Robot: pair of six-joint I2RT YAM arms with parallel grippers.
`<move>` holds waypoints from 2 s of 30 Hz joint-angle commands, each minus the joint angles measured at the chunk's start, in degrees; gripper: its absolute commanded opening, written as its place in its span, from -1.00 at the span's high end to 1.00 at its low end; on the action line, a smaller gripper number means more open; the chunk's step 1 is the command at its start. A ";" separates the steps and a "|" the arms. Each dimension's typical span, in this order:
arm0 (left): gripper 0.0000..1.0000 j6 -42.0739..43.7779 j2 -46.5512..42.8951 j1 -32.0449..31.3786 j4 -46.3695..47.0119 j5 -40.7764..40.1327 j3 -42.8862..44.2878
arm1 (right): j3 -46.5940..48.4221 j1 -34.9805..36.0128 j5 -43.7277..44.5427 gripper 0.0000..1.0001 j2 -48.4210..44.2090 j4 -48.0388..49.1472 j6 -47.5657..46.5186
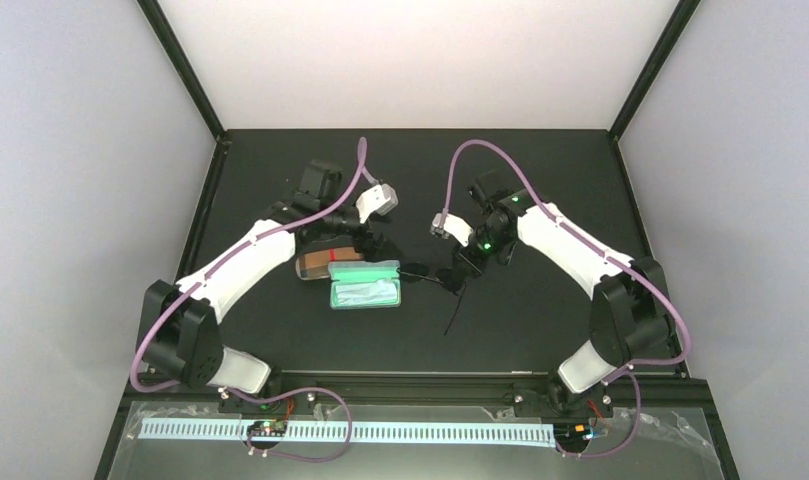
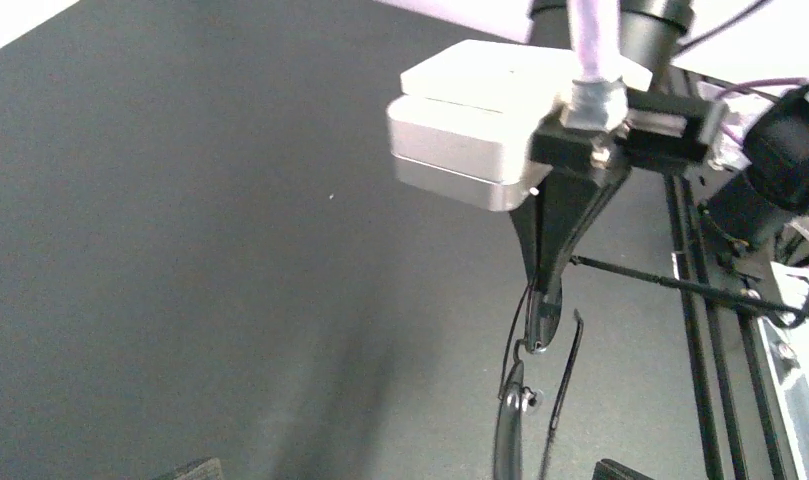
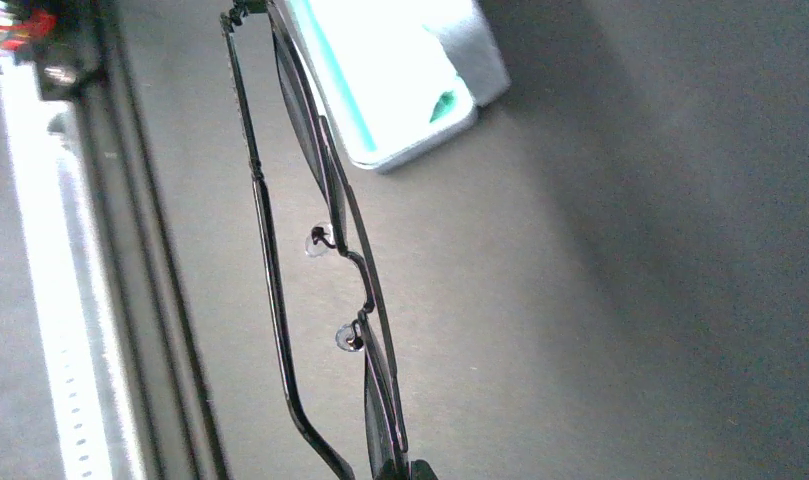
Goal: Organize the sunglasses
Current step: Pick up the sunglasses from the center of the board, then fold the sunglasses.
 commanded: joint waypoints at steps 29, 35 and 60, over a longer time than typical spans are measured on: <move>-0.97 5.01 -0.75 -9.75 -6.01 0.47 0.44 | 6.24 -0.04 -12.75 0.98 1.86 -8.82 -2.95; -0.58 -0.76 7.51 -7.52 -14.27 10.31 6.11 | 5.08 -0.03 -12.98 0.98 1.01 -7.66 -3.32; 0.47 4.14 12.14 -6.08 -22.72 17.51 7.74 | 4.48 -0.06 -11.51 0.98 1.06 -6.80 -2.66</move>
